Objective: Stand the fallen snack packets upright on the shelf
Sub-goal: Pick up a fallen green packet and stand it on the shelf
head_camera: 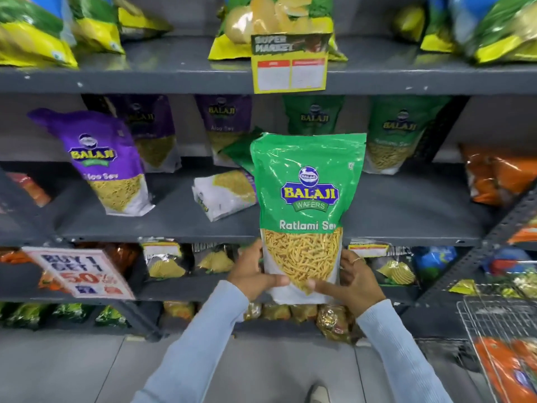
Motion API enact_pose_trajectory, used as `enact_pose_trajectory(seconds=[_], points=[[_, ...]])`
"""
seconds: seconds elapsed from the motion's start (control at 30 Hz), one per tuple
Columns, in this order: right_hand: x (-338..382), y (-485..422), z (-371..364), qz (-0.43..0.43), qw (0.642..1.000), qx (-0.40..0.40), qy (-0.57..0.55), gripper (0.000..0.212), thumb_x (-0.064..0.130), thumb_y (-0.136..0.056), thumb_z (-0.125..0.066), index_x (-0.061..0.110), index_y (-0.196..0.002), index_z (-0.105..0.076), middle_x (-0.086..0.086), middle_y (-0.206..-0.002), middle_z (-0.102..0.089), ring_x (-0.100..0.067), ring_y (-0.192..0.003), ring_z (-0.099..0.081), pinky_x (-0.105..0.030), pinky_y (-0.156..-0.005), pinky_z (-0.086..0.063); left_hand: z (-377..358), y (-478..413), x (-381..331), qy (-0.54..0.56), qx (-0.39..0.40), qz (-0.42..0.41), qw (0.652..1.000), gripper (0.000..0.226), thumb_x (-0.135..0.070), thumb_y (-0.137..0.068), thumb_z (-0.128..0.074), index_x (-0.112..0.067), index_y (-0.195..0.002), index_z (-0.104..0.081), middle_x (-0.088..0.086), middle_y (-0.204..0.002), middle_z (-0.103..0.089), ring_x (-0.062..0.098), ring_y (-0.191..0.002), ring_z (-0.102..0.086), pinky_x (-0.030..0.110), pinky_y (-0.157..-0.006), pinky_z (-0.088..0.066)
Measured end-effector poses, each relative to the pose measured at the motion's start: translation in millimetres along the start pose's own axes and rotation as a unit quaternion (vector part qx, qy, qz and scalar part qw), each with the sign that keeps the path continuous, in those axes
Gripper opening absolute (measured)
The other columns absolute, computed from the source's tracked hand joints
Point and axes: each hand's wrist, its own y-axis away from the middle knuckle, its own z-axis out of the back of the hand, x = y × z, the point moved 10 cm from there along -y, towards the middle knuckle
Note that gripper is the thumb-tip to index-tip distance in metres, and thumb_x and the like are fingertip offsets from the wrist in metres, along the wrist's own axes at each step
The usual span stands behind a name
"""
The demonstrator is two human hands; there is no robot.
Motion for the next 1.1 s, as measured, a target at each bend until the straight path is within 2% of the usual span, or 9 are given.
enact_pose_trajectory(seconds=[0.1, 0.2, 0.27, 0.43, 0.5, 0.57, 0.7, 1.0, 1.1], points=[[-5.4, -24.5, 45.8, 0.003, 0.998, -0.056, -0.014, 0.056, 0.003, -0.056, -0.083, 0.027, -0.097, -0.054, -0.002, -0.106, -0.066, -0.024, -0.101, -0.063, -0.039, -0.088, -0.051, -45.1, -42.1, -8.1, 0.006, 0.032, -0.01, 0.999, 0.069, 0.0, -0.058, -0.079, -0.028, -0.114, -0.049, 0.005, -0.127, -0.059, 0.025, -0.12, -0.054, 0.053, -0.104, -0.043], [-12.2, -52.3, 102.0, 0.011, 0.994, -0.109, -0.019, 0.064, 0.0, -0.058, -0.081, 0.011, -0.112, -0.05, -0.016, -0.116, -0.063, -0.032, -0.108, -0.06, -0.049, -0.095, -0.048, -96.3, -84.9, -17.8, -0.031, 0.059, -0.029, 0.997, 0.075, -0.019, -0.052, -0.081, -0.033, -0.117, -0.045, 0.001, -0.129, -0.057, 0.023, -0.122, -0.052, 0.052, -0.105, -0.041], [-14.4, -70.8, 140.7, 0.022, 0.99, -0.14, -0.021, 0.066, -0.008, -0.06, -0.077, 0.007, -0.115, -0.045, -0.019, -0.118, -0.06, -0.032, -0.11, -0.058, -0.046, -0.093, -0.047, -129.4, -119.2, -20.6, -0.059, 0.063, -0.037, 0.996, 0.087, -0.03, -0.05, -0.081, -0.03, -0.127, -0.039, 0.007, -0.132, -0.055, 0.027, -0.123, -0.052, 0.05, -0.104, -0.044], [-20.9, -115.7, 219.6, 0.043, 0.982, -0.185, -0.013, 0.072, -0.018, -0.06, -0.072, 0.002, -0.12, -0.038, -0.021, -0.123, -0.055, -0.033, -0.114, -0.053, -0.046, -0.098, -0.043, -201.1, -187.4, -27.3, -0.066, 0.044, -0.052, 0.995, 0.092, -0.024, -0.055, -0.076, -0.045, -0.132, -0.03, 0.014, -0.133, -0.051, 0.033, -0.125, -0.049, 0.051, -0.103, -0.044], [-22.9, -129.9, 242.3, 0.052, 0.98, -0.193, 0.012, 0.079, -0.007, -0.056, -0.08, 0.009, -0.12, -0.037, -0.017, -0.121, -0.054, -0.033, -0.115, -0.053, -0.047, -0.1, -0.042, -218.9, -195.8, -41.2, -0.089, 0.024, -0.059, 0.994, 0.085, -0.014, -0.063, -0.073, -0.039, -0.132, -0.031, 0.015, -0.128, -0.053, 0.036, -0.119, -0.051, 0.05, -0.101, -0.045], [-25.8, -141.5, 255.8, 0.056, 0.98, -0.19, 0.021, 0.094, 0.019, -0.044, -0.085, 0.012, -0.125, -0.037, -0.013, -0.122, -0.054, -0.031, -0.116, -0.052, -0.047, -0.101, -0.042, -233.1, -207.8, -47.3, -0.105, 0.014, -0.072, 0.992, 0.076, -0.01, -0.068, -0.07, -0.034, -0.129, -0.033, 0.015, -0.125, -0.055, 0.035, -0.115, -0.052, 0.047, -0.099, -0.046], [-32.2, -164.4, 276.0, 0.057, 0.981, -0.186, -0.006, 0.124, 0.049, -0.027, -0.088, 0.006, -0.131, -0.034, -0.013, -0.124, -0.052, -0.029, -0.114, -0.052, -0.043, -0.098, -0.042, -255.7, -233.3, -55.9, -0.122, 0.011, -0.081, 0.989, 0.069, -0.007, -0.074, -0.066, -0.027, -0.131, -0.032, 0.016, -0.127, -0.054, 0.036, -0.115, -0.053, 0.045, -0.098, -0.046], [-35.8, -200.8, 300.0, 0.033, 0.978, -0.205, 0.022, 0.105, 0.028, -0.048, -0.078, 0.005, -0.137, -0.028, -0.009, -0.126, -0.049, -0.029, -0.119, -0.048, -0.044, -0.099, -0.043, -275.9, -267.2, -63.2, -0.101, 0.002, -0.094, 0.991, 0.056, -0.007, -0.078, -0.062, -0.027, -0.123, -0.036, 0.011, -0.128, -0.057, 0.03, -0.115, -0.055, 0.042, -0.1, -0.047], [-41.0, -202.2, 303.9, 0.033, 0.975, -0.218, 0.03, 0.111, 0.039, -0.045, -0.08, 0.008, -0.138, -0.028, -0.01, -0.13, -0.05, -0.028, -0.12, -0.049, -0.045, -0.1, -0.043, -277.4, -270.9, -62.8, -0.109, 0.004, -0.099, 0.989, 0.052, -0.01, -0.077, -0.061, -0.027, -0.12, -0.036, 0.009, -0.127, -0.058, 0.03, -0.115, -0.056, 0.042, -0.098, -0.048]])
